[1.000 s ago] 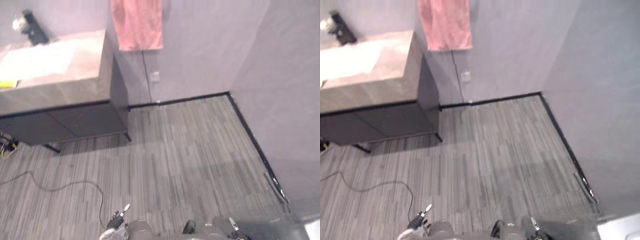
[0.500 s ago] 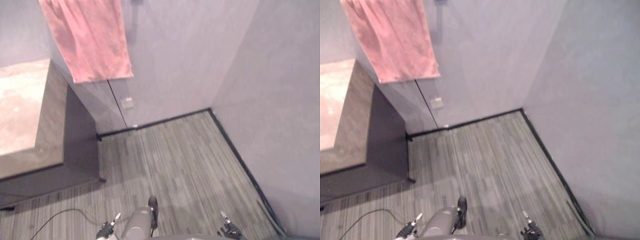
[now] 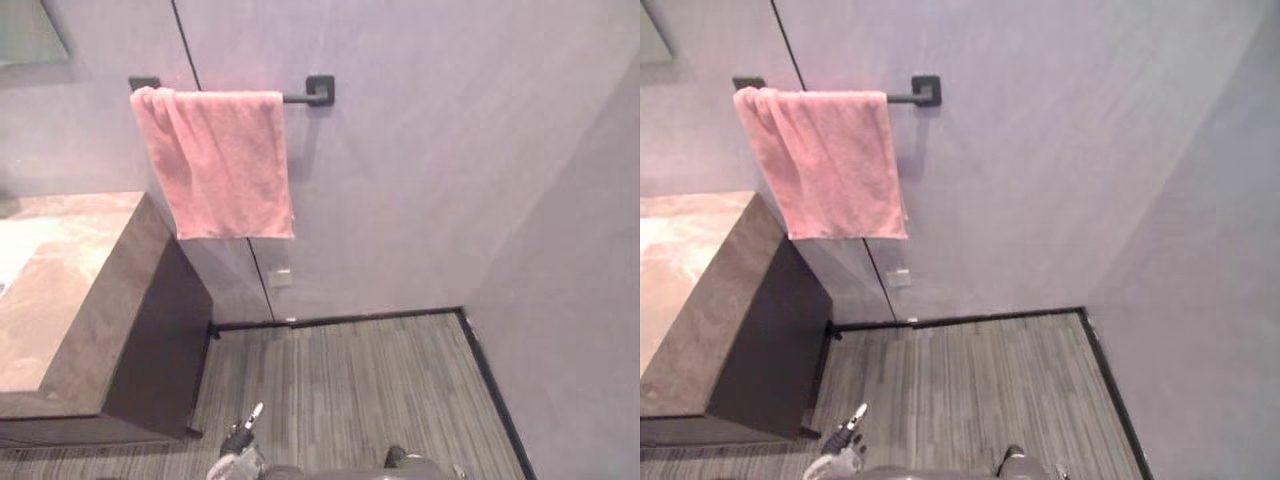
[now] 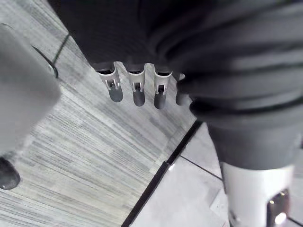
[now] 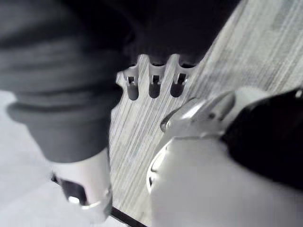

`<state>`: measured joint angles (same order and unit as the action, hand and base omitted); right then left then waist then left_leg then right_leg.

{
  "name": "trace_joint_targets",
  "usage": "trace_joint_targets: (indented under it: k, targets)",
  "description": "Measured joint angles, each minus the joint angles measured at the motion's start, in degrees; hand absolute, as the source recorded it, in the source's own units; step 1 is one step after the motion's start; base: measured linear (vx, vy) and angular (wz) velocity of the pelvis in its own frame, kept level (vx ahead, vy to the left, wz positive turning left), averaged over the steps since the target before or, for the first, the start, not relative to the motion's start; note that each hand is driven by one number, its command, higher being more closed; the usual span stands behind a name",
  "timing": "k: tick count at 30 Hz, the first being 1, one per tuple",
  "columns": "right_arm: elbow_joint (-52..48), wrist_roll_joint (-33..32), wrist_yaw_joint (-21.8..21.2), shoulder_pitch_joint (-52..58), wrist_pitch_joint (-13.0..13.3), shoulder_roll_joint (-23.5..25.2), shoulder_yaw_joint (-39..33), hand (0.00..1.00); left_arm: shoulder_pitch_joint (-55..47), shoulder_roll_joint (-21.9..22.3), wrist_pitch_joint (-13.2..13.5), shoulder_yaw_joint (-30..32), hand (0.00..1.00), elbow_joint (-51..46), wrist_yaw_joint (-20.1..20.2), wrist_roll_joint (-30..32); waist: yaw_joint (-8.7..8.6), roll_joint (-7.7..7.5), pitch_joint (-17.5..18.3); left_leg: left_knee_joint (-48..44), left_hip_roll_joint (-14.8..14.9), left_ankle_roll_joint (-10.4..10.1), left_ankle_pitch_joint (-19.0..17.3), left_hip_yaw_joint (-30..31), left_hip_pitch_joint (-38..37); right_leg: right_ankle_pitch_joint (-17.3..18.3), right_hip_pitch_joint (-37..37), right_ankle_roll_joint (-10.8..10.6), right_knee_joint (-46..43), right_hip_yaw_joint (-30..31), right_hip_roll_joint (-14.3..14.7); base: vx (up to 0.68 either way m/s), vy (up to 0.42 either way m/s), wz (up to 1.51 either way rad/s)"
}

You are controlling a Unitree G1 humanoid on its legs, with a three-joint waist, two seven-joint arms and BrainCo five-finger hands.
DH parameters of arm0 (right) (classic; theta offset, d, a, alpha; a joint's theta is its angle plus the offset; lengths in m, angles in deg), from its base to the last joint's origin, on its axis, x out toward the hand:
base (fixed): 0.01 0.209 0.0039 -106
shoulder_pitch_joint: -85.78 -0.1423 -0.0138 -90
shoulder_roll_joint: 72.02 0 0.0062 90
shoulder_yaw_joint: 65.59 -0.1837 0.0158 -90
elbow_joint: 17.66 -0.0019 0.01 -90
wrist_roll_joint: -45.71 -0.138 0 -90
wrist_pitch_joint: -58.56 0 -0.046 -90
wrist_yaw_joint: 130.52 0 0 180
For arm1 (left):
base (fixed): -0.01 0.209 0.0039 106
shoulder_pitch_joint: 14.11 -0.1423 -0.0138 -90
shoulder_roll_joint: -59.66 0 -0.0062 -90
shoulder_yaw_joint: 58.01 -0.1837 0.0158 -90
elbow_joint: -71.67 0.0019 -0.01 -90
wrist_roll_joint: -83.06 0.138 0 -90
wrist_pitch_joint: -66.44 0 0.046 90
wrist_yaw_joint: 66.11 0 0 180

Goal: Organize washtable

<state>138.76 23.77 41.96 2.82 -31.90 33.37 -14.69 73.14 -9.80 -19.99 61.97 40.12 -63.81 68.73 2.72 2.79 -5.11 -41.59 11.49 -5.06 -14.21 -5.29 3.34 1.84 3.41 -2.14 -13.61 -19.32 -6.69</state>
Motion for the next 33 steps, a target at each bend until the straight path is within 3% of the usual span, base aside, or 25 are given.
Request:
trace_joint_targets:
  k: [2,4,6,7,8,9,10,11,12,16,23,33]
  targets:
    - [-0.46,-0.10,0.07,-0.76,0.16,-0.57,2.01,0.00,-0.42,-0.40,-0.03,-0.19,0.00,0.13,-0.01,-0.08,-0.02,-0.31,-0.31,-8.64,4.33,0.23,4.16,-3.24,3.63,1.01,-4.30,0.56,2.06,-2.23,0.75,0.38,-0.152,0.54]
    - [-0.44,-0.08,0.15,-3.20,0.33,-0.83,2.01,0.00,-0.56,-1.44,0.04,-2.49,0.00,0.29,0.00,0.02,-0.17,-0.87,-0.18,-9.02,6.66,0.81,3.35,-8.00,5.40,0.78,-7.00,0.26,5.29,-3.84,0.60,0.25,-0.091,0.40]
    - [-0.48,0.00,1.16,-6.18,0.62,-1.36,2.17,0.00,-0.71,-2.57,-0.01,-5.93,0.00,0.75,-0.05,0.52,-0.16,-0.86,-0.17,7.06,7.69,1.49,2.89,-10.48,4.64,0.11,-8.39,-0.71,7.81,-4.32,0.45,0.24,0.033,0.14]
    - [-0.47,0.01,1.28,-6.86,0.64,-1.46,2.16,0.00,-0.76,-2.54,-0.02,-5.91,0.00,0.87,-0.06,0.51,-0.11,-0.85,-0.17,13.30,7.31,0.95,3.23,-10.04,3.71,-0.07,-8.33,-1.01,7.95,-4.16,0.37,0.21,0.126,-0.05]
    - [-0.41,-0.02,1.42,-7.52,0.80,-1.69,2.22,0.00,-0.78,-2.47,0.00,-5.93,0.00,1.66,-0.16,0.85,-0.17,-0.38,0.00,22.99,6.27,-0.90,6.46,-8.68,1.85,-0.20,-8.02,-1.54,8.01,-3.95,0.52,0.20,0.183,-0.18]
    - [-0.18,-0.02,1.48,-7.84,1.21,-1.24,4.19,0.00,-0.88,-3.91,-0.07,-7.32,0.00,3.02,-0.40,1.62,-0.09,-1.98,0.25,26.99,3.43,-2.57,9.30,-9.37,-0.46,-0.69,-8.25,-2.98,9.09,-2.11,-0.76,0.19,0.188,-0.22]
    - [-0.02,0.00,1.31,-7.58,1.20,-0.52,6.07,0.00,-1.18,-5.57,-0.10,-8.68,0.00,4.02,-0.94,1.63,-0.23,-3.39,0.31,29.58,1.43,-2.07,9.75,-10.22,-1.92,-0.84,-8.29,-3.38,9.88,-1.37,-2.32,0.21,0.211,-0.23]
    - [-0.01,-0.01,1.26,-7.43,1.20,-0.18,6.44,0.00,-1.20,-6.17,-0.21,-9.48,0.00,4.55,-1.20,1.64,-0.29,-3.54,0.38,30.65,0.66,-1.97,9.93,-10.60,-2.44,-0.85,-8.19,-3.38,9.90,-1.05,-2.94,0.19,0.189,-0.11]
    - [0.00,-0.03,1.27,-6.85,1.21,0.40,6.81,0.00,-1.00,-6.89,-0.48,-10.93,0.00,5.17,-1.22,1.65,-0.55,-4.66,0.94,33.06,-1.00,-1.43,10.57,-11.30,-3.78,-0.85,-8.27,-3.37,9.97,-0.70,-4.21,0.14,0.157,-0.04]
    - [0.16,0.09,1.04,-5.38,1.19,0.39,8.89,0.00,-0.71,-7.25,-0.44,-14.55,0.00,5.18,-1.06,4.20,-0.58,-4.81,1.17,39.85,-4.21,-0.71,12.44,-13.16,-8.27,-0.85,-8.41,-3.37,10.08,0.70,-6.19,0.09,0.119,-0.11]
    - [0.26,3.10,1.04,-4.17,1.12,-1.04,13.15,0.00,-0.60,-7.67,-0.42,-17.77,0.00,6.39,-1.10,7.50,-1.91,-3.82,1.76,43.62,-4.55,-0.91,13.78,-13.61,-9.67,-0.90,-8.58,-3.44,11.10,0.62,-5.71,0.05,-0.001,-0.04]
    - [0.72,6.50,0.84,-2.59,0.16,-2.07,13.12,0.00,-0.69,-8.05,-0.41,-18.17,0.00,6.45,-1.02,8.27,-1.97,-4.50,1.79,46.88,-5.05,-1.13,15.11,-13.71,-11.65,-1.23,-9.41,-4.00,12.85,0.58,-5.37,-0.01,-0.003,0.00]
